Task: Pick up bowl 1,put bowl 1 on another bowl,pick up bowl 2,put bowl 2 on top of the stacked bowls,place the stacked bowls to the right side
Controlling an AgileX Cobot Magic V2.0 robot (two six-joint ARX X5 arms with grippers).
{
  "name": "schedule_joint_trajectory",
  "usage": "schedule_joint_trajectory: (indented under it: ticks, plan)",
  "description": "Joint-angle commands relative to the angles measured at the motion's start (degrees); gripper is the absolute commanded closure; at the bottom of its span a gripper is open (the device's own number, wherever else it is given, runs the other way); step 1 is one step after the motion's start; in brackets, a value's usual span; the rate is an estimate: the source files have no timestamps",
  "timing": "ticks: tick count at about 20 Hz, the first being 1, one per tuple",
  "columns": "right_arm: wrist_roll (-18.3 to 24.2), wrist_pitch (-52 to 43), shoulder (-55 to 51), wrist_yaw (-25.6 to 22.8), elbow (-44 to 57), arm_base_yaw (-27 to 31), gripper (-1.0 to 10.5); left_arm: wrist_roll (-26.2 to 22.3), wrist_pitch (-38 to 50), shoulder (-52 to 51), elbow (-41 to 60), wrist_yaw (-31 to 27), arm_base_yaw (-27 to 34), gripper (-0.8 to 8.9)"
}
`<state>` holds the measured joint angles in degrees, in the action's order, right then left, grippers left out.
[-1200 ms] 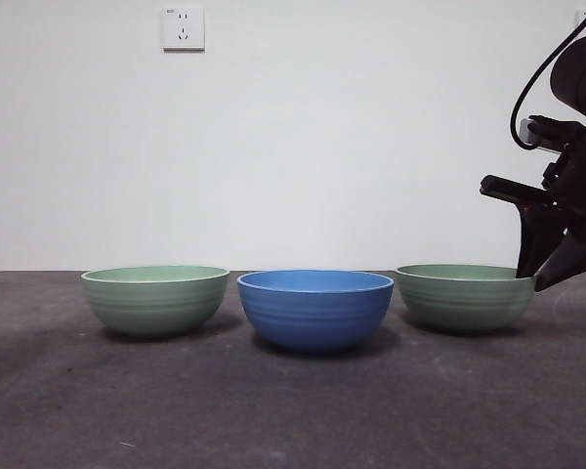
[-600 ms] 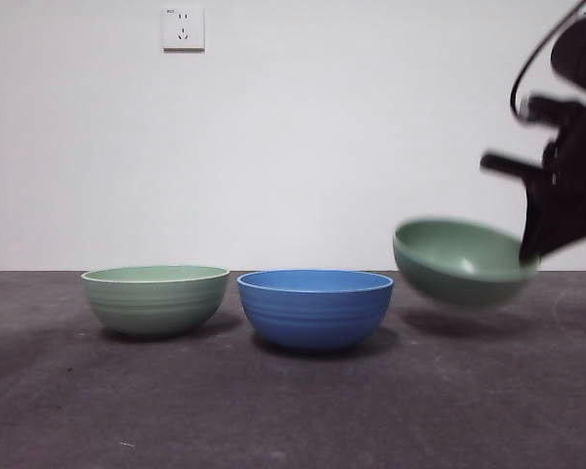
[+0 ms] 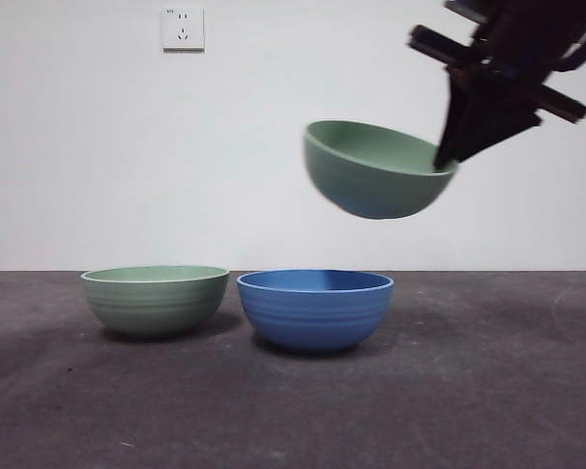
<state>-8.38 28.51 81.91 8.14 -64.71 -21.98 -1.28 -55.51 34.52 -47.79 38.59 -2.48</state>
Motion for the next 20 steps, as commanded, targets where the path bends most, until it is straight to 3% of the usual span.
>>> schedule_joint_trajectory:
  ticks: [1, 9, 16, 18, 20]
  plan:
    - [-0.8, -0.9, 2.4, -1.1, 0.3, -2.2, 9.6, 0.0, 0.2, 0.0, -0.1, 0.4, -0.2, 3.02]
    - [-2.1, -5.8, 12.2, -2.3, 0.3, -4.5, 9.6, -0.1, 0.2, 0.0, -0.1, -1.6, -1.3, 3.01]
    - [-0.7, -5.6, 15.4, -0.8, 0.3, -6.3, 9.6, -0.3, 1.5, 3.6, -0.1, -4.1, -1.4, 3.02]
    - [-0.3, -5.5, 15.4, -0.4, 0.3, -7.1, 9.1, -0.4, 2.7, 5.8, -0.1, -4.1, -1.4, 3.02]
    - [-0.5, -5.0, 15.4, -0.6, 0.3, -7.5, 7.4, -0.4, 4.5, 8.3, -0.1, -4.1, -1.4, 3.02]
